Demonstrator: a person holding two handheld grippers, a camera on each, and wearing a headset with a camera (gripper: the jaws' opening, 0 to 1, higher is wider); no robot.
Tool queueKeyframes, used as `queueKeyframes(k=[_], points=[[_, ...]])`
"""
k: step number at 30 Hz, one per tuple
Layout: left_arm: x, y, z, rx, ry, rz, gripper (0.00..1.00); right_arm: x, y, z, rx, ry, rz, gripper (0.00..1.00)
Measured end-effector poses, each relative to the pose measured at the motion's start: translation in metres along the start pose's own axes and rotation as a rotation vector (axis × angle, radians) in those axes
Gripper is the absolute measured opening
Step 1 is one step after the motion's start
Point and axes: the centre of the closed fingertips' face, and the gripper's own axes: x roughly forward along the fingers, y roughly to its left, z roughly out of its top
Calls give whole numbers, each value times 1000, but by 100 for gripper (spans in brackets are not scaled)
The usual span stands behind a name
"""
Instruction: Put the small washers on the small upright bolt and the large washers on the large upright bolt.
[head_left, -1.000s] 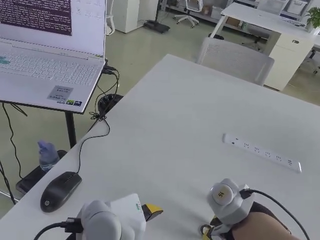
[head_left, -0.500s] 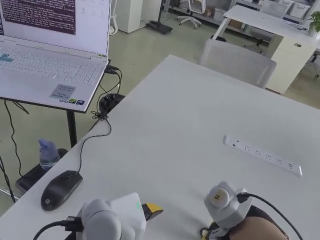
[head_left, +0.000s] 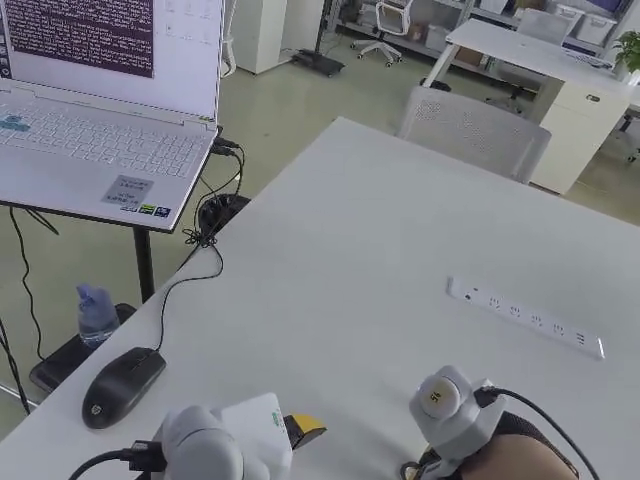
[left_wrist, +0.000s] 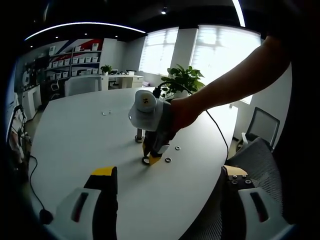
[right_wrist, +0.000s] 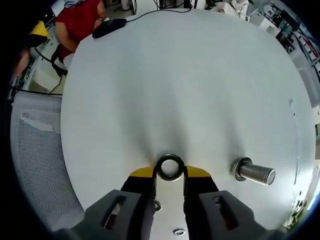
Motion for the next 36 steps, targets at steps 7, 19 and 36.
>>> queueKeyframes(k=[7,19,36], points=[[-3,1,2,4,-7,6,86,-2,2,-1,13,-6,12,20],[0,4,3,18,-10,27,89,-25,6,8,5,-25,34,20],[8,17,-5,39,10,74,89,-59,-1,3,16,-37,32,20]])
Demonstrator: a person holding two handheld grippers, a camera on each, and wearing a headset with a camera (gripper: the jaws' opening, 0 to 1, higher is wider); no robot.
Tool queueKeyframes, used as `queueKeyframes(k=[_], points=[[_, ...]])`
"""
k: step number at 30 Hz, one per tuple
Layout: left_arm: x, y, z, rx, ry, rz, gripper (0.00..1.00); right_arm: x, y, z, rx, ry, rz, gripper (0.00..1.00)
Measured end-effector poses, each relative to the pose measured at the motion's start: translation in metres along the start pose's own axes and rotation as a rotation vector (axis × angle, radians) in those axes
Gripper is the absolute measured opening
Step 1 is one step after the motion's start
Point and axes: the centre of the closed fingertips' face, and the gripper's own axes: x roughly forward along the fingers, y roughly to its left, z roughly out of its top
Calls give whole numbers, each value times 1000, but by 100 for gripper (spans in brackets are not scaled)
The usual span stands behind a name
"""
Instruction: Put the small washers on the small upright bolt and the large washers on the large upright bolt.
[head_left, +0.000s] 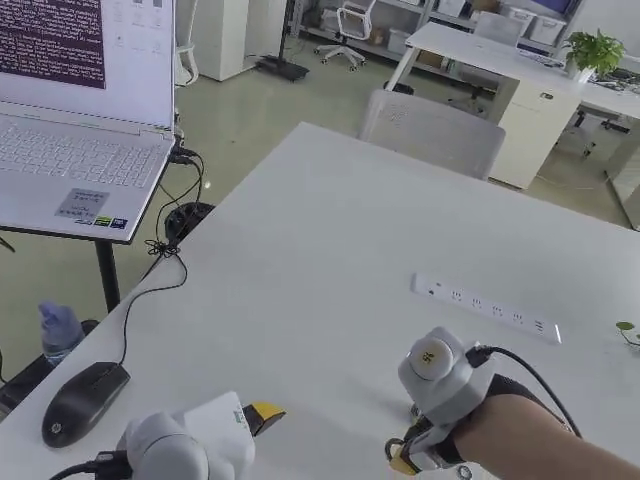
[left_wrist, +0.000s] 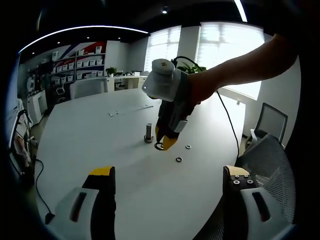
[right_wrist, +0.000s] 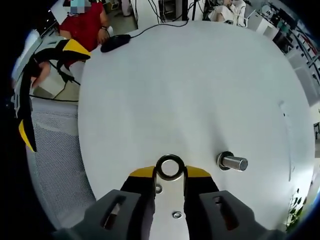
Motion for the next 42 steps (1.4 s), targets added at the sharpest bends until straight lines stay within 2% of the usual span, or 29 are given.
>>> queueKeyframes(k=[13,17,21,30,36,39,42], points=[[8,5,-3,-6,-2,20,88,-29,-11,-24,29,1,-10,20],[10,12,-1,-31,-27,37,88,-38,-18,-32,38,4,-16,20],[12,18,-1,-36,-28,54,89,-46,-27,-36,43,1,-24,20],[17,22,-3,-35,-35,75,89,-54,-50,-31,54,-22,-45,20],[19,25,-5,-44,-32,87,89,-50,-64,-22,36,-32,-55,21],[21,25,-6,-47,-29,87,89,-46,-77,-20,21,-23,-80,21],[23,23,-8,-45,-24,82,89,-46,-88,-14,25,-38,-89,21]])
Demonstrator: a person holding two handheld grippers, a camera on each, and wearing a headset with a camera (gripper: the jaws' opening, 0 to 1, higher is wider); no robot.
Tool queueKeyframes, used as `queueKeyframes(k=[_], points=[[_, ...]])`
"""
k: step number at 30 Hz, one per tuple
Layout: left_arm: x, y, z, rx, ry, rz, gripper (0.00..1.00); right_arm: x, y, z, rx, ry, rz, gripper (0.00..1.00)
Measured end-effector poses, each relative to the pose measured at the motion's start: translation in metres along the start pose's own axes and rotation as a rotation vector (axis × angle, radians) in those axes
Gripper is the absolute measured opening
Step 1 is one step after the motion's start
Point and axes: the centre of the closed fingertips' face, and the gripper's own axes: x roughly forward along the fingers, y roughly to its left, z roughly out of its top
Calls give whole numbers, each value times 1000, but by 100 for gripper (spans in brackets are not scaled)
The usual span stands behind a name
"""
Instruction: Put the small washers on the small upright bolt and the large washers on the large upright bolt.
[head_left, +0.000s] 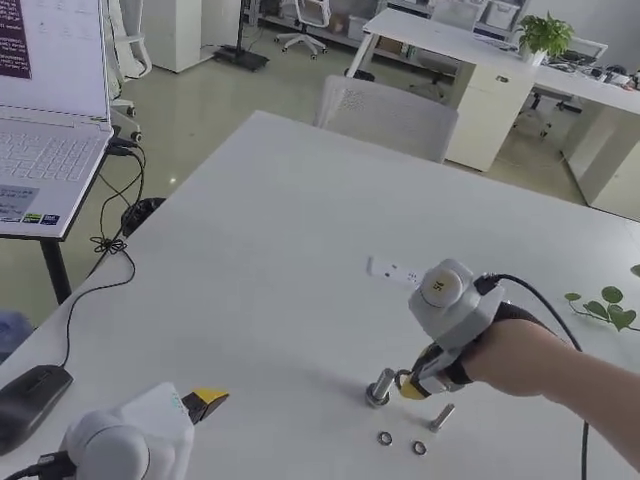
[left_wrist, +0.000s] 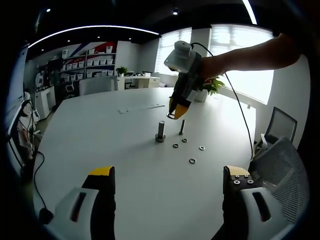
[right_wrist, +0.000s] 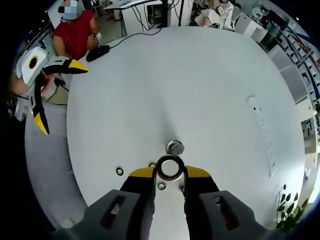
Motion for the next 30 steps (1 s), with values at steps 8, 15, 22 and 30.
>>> queueKeyframes(k=[8,15,22,30], points=[[2,-1,-3,-5,0,-2,90,6,-11,6,-9,-7,2,21],[4,0,-4,1,6,-6,89,15,-9,14,-26,-10,12,21],[5,0,-5,12,11,-6,90,24,-9,15,-32,11,17,21],[5,3,-7,6,9,-1,90,31,-7,16,-36,21,25,21]])
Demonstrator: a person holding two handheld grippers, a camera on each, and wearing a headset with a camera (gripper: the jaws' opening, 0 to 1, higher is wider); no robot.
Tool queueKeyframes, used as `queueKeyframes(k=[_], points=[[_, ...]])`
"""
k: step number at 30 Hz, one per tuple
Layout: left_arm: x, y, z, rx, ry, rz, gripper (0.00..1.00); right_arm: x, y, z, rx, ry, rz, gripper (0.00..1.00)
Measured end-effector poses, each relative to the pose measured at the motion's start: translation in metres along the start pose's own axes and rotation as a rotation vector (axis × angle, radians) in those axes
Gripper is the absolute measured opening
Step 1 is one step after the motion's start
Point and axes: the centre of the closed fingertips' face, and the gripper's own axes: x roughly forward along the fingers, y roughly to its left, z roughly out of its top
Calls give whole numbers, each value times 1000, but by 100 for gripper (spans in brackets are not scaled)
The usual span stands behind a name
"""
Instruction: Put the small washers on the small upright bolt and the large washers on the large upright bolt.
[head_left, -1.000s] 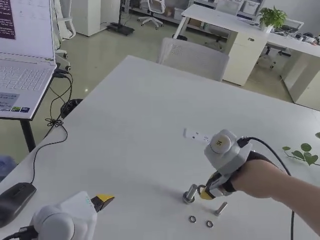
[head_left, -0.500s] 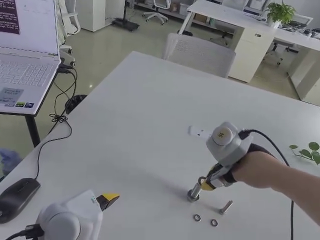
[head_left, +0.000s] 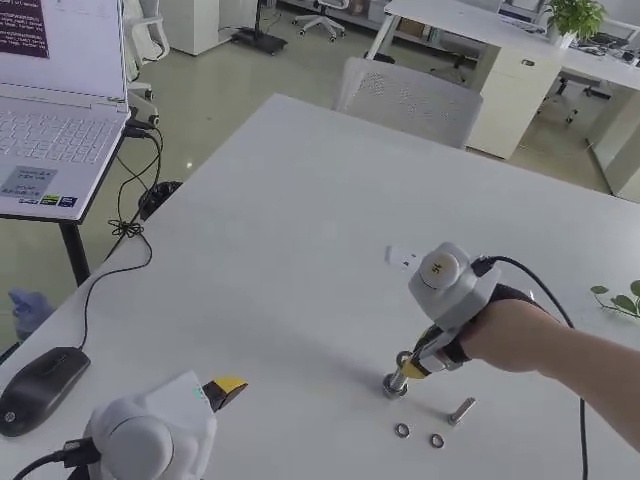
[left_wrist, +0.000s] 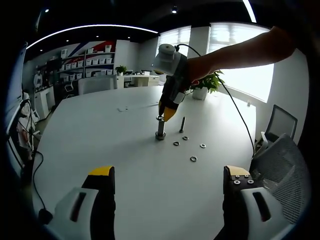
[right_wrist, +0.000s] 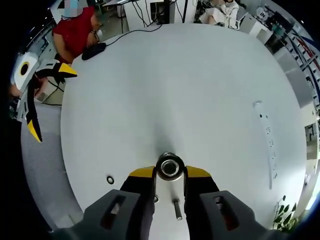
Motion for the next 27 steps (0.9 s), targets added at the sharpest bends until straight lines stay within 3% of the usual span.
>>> queueKeyframes(k=[27], points=[[2,3,-4,-12,1,-3,89,23,2,-7,-8,27,-9,21]])
